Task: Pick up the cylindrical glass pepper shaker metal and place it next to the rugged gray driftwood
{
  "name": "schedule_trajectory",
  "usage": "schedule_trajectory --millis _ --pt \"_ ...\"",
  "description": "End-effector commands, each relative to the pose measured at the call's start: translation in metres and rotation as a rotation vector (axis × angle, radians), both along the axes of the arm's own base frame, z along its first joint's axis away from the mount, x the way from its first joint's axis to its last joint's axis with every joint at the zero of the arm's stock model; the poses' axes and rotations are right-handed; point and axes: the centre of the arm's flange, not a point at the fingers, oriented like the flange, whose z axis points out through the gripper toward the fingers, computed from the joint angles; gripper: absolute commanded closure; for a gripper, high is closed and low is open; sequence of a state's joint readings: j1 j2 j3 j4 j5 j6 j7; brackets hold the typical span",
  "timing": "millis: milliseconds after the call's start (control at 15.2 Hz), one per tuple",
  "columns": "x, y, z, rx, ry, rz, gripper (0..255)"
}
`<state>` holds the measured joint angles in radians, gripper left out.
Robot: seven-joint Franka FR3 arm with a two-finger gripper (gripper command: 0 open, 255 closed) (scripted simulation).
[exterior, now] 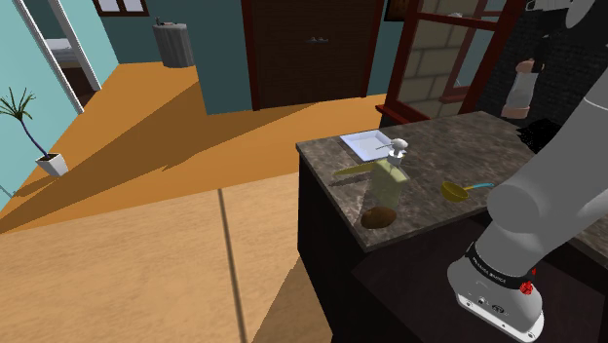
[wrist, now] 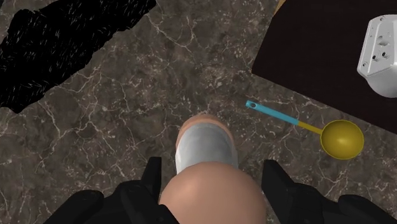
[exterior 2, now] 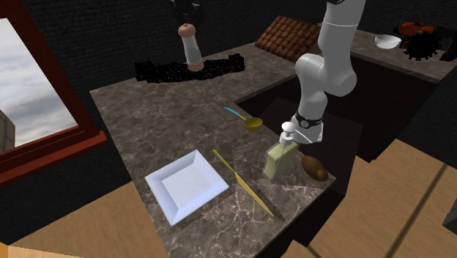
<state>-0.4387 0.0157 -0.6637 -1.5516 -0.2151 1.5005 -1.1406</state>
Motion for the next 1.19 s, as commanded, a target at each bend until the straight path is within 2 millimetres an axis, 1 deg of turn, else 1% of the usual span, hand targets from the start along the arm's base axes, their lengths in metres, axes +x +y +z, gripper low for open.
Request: schedule_trajectory --millis 0,1122 --pt "-0.001 -0.001 -0.011 0.000 0.000 0.000 255" --pt "-0.001 -0.001 -0.101 0.000 0.000 0.000 255"
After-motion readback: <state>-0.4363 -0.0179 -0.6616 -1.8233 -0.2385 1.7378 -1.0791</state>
